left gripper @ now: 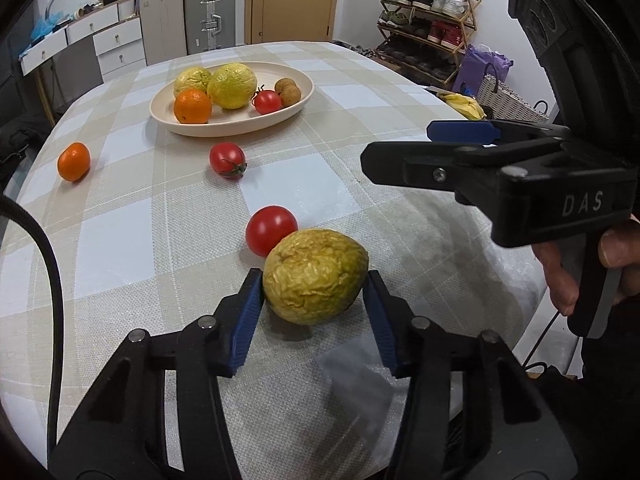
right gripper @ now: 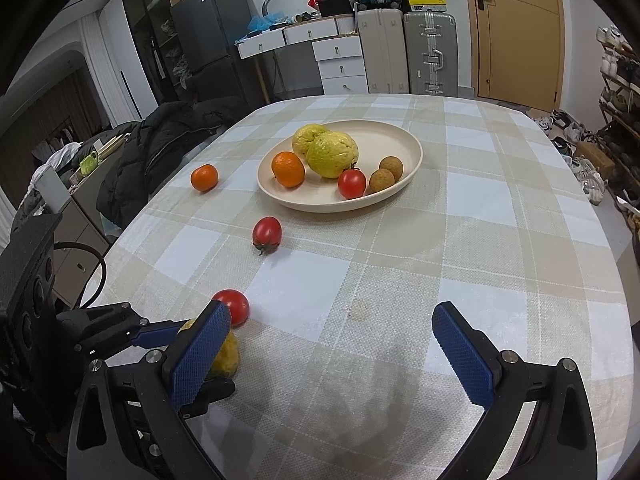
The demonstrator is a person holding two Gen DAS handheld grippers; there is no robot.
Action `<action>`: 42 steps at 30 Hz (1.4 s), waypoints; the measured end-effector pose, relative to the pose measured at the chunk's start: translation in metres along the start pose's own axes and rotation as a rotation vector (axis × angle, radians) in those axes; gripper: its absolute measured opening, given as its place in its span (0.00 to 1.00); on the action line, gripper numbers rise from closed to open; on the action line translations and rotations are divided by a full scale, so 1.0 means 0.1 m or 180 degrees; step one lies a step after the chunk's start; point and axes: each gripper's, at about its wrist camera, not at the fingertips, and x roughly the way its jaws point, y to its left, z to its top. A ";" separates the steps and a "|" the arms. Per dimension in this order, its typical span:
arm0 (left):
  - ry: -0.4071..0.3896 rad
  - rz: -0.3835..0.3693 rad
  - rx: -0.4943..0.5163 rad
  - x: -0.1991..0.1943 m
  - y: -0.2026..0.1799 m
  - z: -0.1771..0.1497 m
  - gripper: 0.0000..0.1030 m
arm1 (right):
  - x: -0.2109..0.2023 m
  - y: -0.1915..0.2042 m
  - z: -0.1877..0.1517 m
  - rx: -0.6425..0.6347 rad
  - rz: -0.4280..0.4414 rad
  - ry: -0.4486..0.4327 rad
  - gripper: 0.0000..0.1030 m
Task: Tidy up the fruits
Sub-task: 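Lift the wrinkled yellow fruit with the left tool while the right tool approaches a red tomato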
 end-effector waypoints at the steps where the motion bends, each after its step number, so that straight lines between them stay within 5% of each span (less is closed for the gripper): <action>1: 0.0004 -0.0031 0.0003 -0.01 0.00 0.00 0.46 | 0.00 0.00 0.00 0.0005 -0.0004 -0.0008 1.00; 21: -0.0371 0.0028 -0.0166 -0.41 0.26 0.15 0.46 | -0.02 -0.11 0.03 0.0112 -0.0098 -0.0057 1.00; 42: -0.0557 0.0324 -0.0530 -0.53 0.64 0.17 0.46 | 0.31 0.33 -0.09 -0.0234 0.0023 0.0213 1.00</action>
